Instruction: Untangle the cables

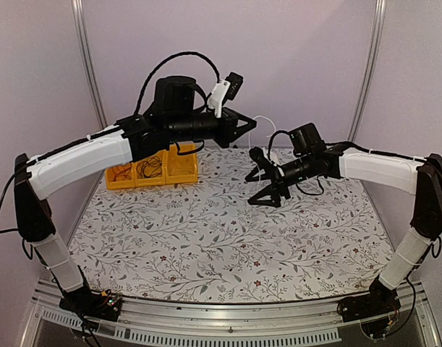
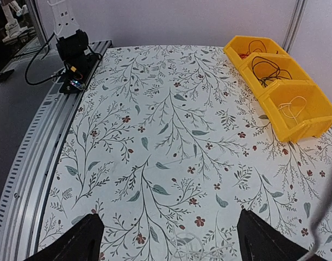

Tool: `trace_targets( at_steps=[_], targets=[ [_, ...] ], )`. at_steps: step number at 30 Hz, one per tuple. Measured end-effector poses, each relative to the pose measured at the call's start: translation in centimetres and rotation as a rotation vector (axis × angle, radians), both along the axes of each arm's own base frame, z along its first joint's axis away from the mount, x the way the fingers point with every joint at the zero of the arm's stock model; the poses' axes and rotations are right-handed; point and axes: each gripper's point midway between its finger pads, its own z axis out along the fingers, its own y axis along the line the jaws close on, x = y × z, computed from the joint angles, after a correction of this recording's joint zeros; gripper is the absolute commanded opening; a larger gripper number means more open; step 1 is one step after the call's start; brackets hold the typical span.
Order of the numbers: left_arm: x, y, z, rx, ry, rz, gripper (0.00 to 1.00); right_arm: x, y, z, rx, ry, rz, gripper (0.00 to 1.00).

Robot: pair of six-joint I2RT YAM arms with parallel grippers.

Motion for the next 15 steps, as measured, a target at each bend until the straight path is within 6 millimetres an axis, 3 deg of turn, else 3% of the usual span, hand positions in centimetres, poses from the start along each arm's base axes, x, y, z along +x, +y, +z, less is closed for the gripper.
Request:
trace_targets(
  at_steps=[2, 5, 6, 11, 15],
  targets=[
    [0.1, 0.0, 1.2, -0.015, -0.026, 0.014, 0.0, -0.3, 0.4, 0.1, 0.022, 0.035, 0.014, 0.66],
    [0.3, 0.2, 2.8, -0.037, -0.054, 0.034, 0.0, -0.3, 1.0, 0.2, 0.052, 0.084, 0.016, 0.23],
    [0.4, 0.3, 3.3, -0.044, -0.064, 0.039, 0.0, -0.2, 1.1, 0.1, 0.055, 0.099, 0.009, 0.16],
    [0.4, 1.0, 8.5, -0.118, -0.132, 0.073, 0.0, 1.1, 1.7, -2.4, 0.04, 0.206, -0.056, 0.13],
    [-0.5, 2.7, 16.2, -0.237, -0.253, 0.11, 0.0, 2.5, 0.9, -5.5, 0.008, 0.306, -0.14, 0.17]
  ],
)
